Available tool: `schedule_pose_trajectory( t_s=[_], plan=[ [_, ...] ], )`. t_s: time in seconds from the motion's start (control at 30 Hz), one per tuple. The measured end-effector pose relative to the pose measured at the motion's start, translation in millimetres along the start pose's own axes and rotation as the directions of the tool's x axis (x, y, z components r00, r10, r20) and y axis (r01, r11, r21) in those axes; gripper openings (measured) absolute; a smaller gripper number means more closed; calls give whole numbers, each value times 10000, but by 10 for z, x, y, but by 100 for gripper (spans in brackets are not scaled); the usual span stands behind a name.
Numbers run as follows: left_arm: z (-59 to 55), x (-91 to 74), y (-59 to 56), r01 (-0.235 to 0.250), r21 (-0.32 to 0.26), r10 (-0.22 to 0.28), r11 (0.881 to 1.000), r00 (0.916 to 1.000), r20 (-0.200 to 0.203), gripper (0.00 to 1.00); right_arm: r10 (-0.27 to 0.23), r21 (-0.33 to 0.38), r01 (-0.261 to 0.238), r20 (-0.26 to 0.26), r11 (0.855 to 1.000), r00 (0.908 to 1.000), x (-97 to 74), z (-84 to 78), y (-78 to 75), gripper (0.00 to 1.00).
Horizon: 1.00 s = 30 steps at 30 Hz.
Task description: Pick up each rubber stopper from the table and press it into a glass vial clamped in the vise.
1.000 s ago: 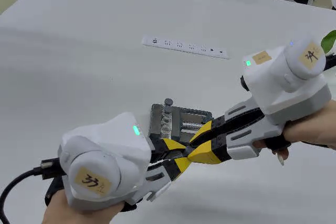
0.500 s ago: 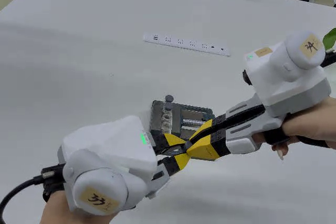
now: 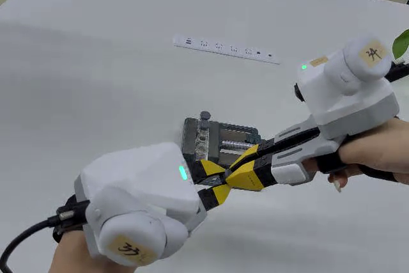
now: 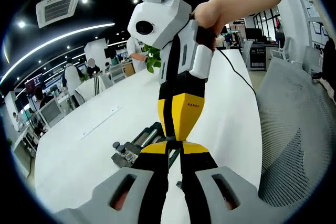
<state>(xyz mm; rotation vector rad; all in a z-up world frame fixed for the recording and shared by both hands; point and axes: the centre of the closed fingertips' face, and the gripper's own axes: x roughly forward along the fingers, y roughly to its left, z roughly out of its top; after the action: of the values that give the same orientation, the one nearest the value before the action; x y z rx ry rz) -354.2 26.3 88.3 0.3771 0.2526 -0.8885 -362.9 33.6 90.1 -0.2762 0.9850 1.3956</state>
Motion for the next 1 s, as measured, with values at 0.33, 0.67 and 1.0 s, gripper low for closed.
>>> schedule_pose_trajectory(
  t_s=[0.33, 0.67, 1.0],
  plan=[
    [21, -25, -1, 16, -534, 9, 9986, 9990, 457, 4, 369, 510, -387, 363, 9979, 9987, -18, 17, 32, 6],
    [81, -29, 9, -64, -787, 129, 9969, 9965, 827, 4, 527, 640, -569, 661, 9963, 9964, -66, 45, 35, 6],
    [118, -31, -24, -16, -585, 68, 9983, 9960, 889, 4, 716, 189, -727, 566, 9972, 9958, -100, 19, 49, 7]
  ],
)
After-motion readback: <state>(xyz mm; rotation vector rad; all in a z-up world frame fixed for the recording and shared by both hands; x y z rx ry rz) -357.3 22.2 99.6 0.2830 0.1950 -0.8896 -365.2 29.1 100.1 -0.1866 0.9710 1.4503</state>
